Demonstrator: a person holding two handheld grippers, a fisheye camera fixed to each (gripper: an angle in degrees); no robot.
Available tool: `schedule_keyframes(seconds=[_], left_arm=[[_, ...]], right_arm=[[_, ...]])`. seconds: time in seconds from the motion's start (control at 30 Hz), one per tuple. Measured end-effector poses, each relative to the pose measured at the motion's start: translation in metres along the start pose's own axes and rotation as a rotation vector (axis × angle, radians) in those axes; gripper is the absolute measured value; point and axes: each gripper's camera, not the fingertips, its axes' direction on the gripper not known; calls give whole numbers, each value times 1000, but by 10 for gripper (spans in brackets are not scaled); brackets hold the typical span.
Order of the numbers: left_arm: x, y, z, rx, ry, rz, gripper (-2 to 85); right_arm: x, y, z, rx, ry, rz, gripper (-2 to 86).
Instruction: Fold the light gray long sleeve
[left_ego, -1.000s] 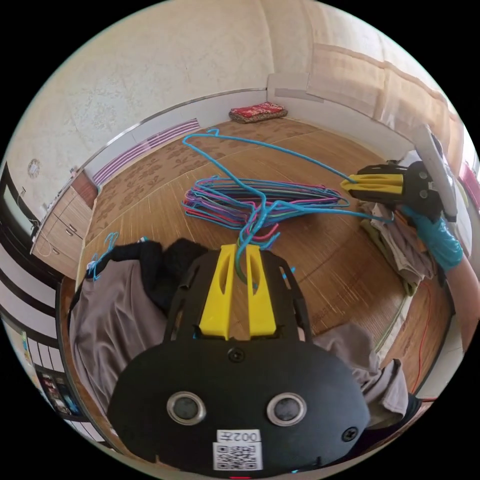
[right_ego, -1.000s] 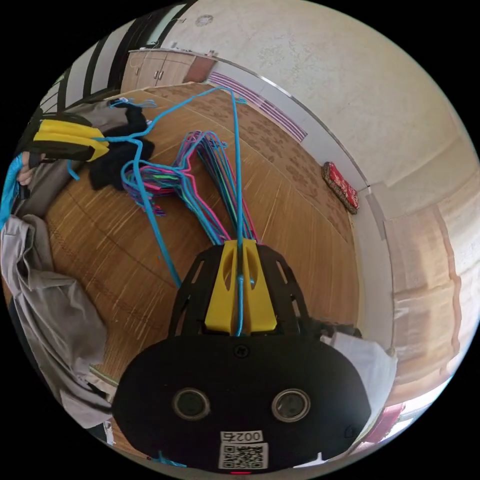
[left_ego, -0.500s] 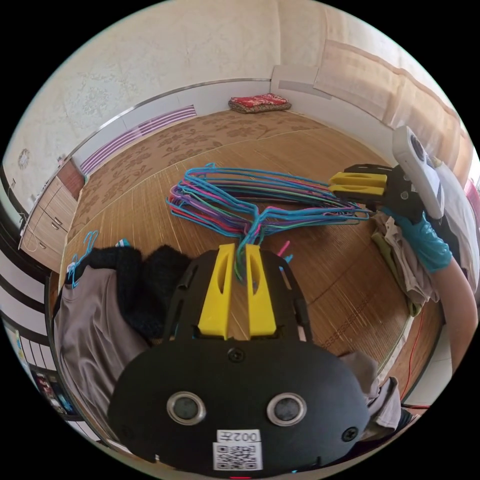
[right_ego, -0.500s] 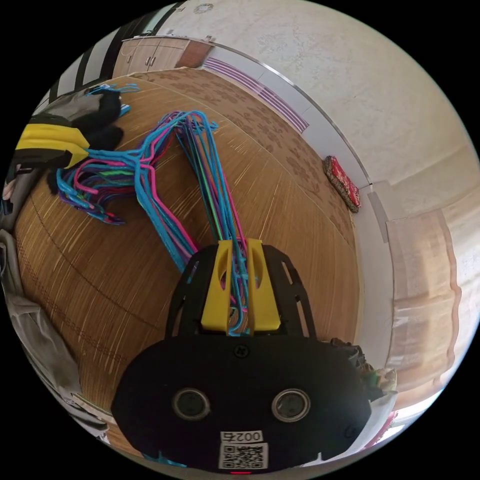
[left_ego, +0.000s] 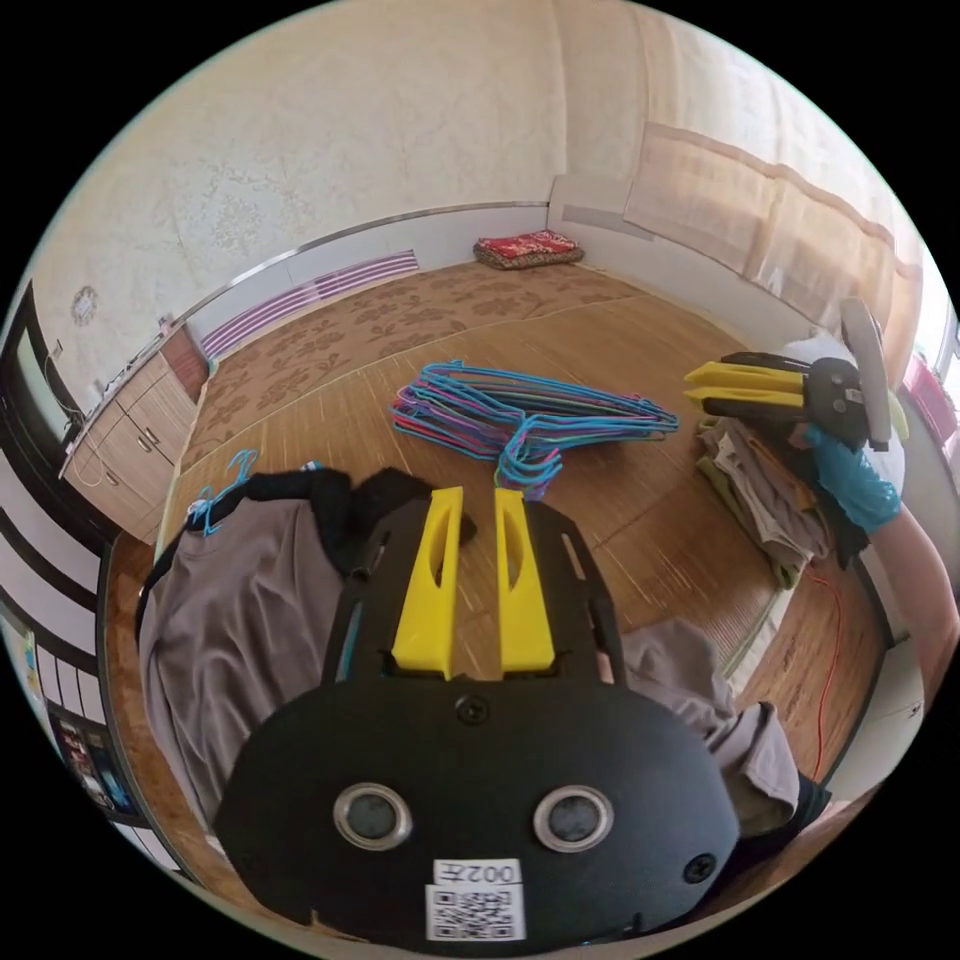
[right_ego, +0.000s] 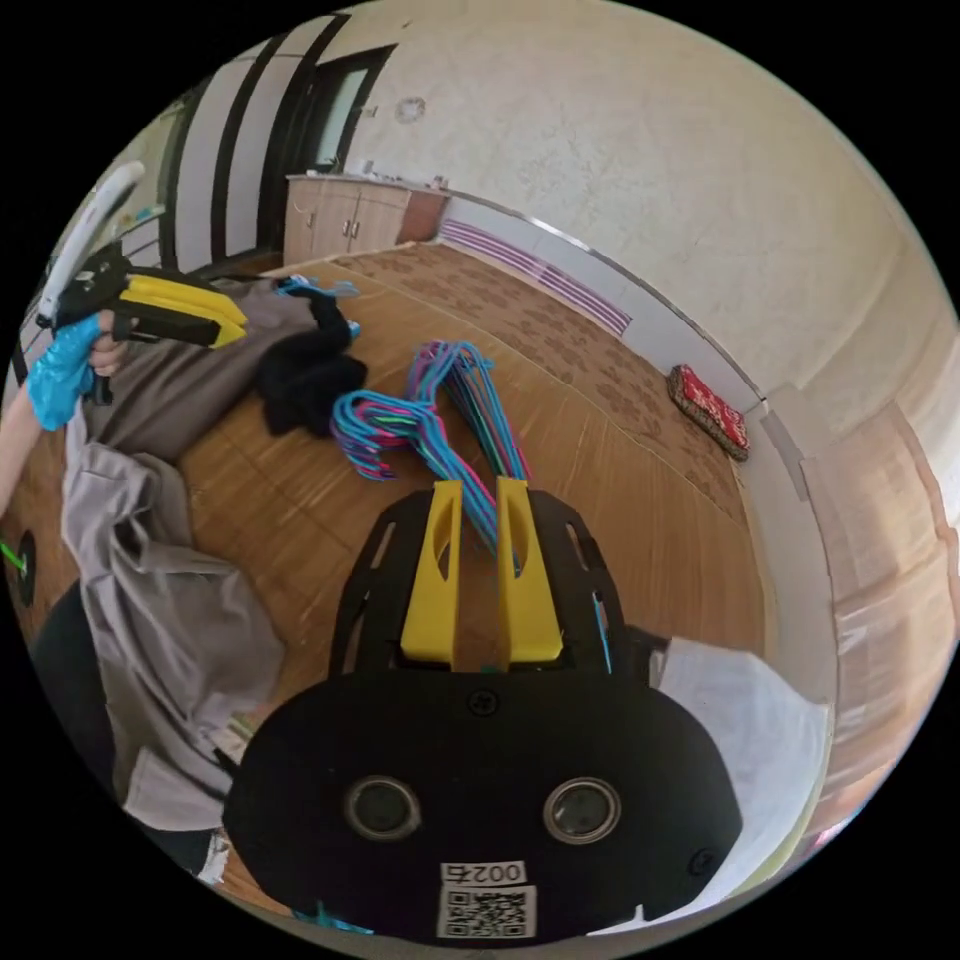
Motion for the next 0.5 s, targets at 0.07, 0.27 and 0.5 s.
schedule_keyframes(seconds=[0.07, 0.27, 0.5], left_arm=[[2, 19, -21, -3, -17, 2, 21], [13, 103, -76, 10, -28, -18, 21], [30, 219, -92, -82, -90, -74, 42]], right_arm=[[-7, 16, -29, 37, -62, 12, 62], [-43, 83, -98, 67, -211, 0, 79], [-107, 179, -125, -25, -306, -1, 120]])
